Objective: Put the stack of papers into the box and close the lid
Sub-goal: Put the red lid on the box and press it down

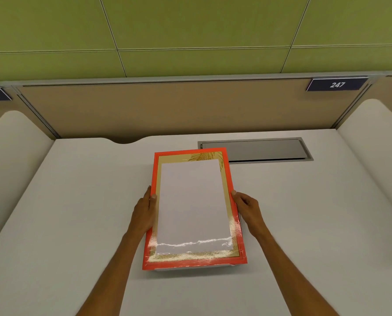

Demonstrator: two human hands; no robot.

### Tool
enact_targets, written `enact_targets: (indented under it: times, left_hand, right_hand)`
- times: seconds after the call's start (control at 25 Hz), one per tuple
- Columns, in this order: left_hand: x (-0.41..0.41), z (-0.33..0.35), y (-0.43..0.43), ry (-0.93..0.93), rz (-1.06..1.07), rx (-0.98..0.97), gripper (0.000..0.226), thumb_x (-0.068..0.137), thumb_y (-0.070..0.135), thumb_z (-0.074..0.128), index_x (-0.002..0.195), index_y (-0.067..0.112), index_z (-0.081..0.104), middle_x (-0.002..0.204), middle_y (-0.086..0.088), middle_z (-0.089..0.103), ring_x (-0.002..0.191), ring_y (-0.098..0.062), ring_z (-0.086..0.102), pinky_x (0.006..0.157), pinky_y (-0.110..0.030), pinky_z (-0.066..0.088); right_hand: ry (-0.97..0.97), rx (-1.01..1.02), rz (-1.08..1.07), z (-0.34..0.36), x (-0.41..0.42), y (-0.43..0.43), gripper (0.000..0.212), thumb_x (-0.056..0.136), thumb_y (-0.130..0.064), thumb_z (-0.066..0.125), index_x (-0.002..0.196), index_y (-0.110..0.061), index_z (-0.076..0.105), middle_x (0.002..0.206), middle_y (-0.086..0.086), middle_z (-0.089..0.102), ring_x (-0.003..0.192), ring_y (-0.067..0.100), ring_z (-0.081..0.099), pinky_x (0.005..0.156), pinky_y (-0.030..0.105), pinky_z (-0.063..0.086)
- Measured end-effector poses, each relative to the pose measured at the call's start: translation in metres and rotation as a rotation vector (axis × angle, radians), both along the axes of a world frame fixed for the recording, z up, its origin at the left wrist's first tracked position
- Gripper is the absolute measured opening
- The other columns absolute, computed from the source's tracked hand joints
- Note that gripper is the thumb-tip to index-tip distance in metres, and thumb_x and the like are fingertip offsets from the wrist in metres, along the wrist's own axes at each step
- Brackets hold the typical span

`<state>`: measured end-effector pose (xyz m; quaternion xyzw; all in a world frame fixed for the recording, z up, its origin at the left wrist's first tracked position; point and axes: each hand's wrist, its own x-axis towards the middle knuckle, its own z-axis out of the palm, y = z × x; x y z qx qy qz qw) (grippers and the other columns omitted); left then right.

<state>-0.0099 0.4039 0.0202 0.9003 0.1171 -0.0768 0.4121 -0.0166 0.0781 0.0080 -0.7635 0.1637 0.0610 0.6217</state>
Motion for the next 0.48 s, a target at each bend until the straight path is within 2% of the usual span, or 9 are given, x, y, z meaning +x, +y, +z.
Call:
enact_targets:
  times: [0.12, 0.28, 0.36, 0.48]
  left_hand:
    - [-0.0001, -0.0044, -0.0005, -0.025, -0.003, 0.015, 0.055, 0.104, 0.040, 0.028, 0.155, 0.021, 0.023, 0.141, -0.014, 0.056, 0.124, -0.034, 0.057, 0.103, -0.044, 0.046]
    - [0.0003, -0.0072, -0.0014, -0.029, 0.001, 0.021, 0.056, 0.104, 0.040, 0.029, 0.155, 0.021, 0.023, 0.141, -0.013, 0.056, 0.123, -0.033, 0.058, 0.103, -0.044, 0.046]
    - [0.0004, -0.0086, -0.0013, -0.026, 0.003, 0.015, 0.056, 0.104, 0.040, 0.028, 0.156, 0.020, 0.022, 0.142, -0.013, 0.055, 0.124, -0.034, 0.057, 0.103, -0.044, 0.046]
    - [0.0015, -0.0112, -0.0004, -0.018, -0.002, 0.020, 0.056, 0.104, 0.039, 0.027, 0.156, 0.020, 0.020, 0.144, -0.014, 0.052, 0.126, -0.034, 0.056, 0.105, -0.044, 0.045]
  right_hand:
    - [0.008, -0.004, 0.000, -0.0035, 0.0007, 0.0004, 0.038, 0.095, -0.046, 0.055, 0.096, -0.014, 0.075, 0.088, 0.007, 0.076, 0.083, 0.025, 0.074, 0.077, 0.031, 0.062]
    - [0.020, -0.009, 0.002, -0.0066, 0.0007, 0.0009, 0.038, 0.096, -0.045, 0.054, 0.095, -0.014, 0.075, 0.087, 0.007, 0.076, 0.081, 0.024, 0.074, 0.069, 0.022, 0.060]
    - [0.035, -0.018, 0.007, -0.0080, 0.0021, 0.0023, 0.039, 0.097, -0.045, 0.052, 0.094, -0.013, 0.074, 0.086, 0.008, 0.076, 0.080, 0.025, 0.074, 0.070, 0.025, 0.061]
    - [0.048, -0.020, 0.021, -0.0111, 0.0025, 0.0026, 0.044, 0.097, -0.047, 0.050, 0.092, -0.011, 0.074, 0.084, 0.010, 0.075, 0.073, 0.020, 0.073, 0.079, 0.037, 0.062]
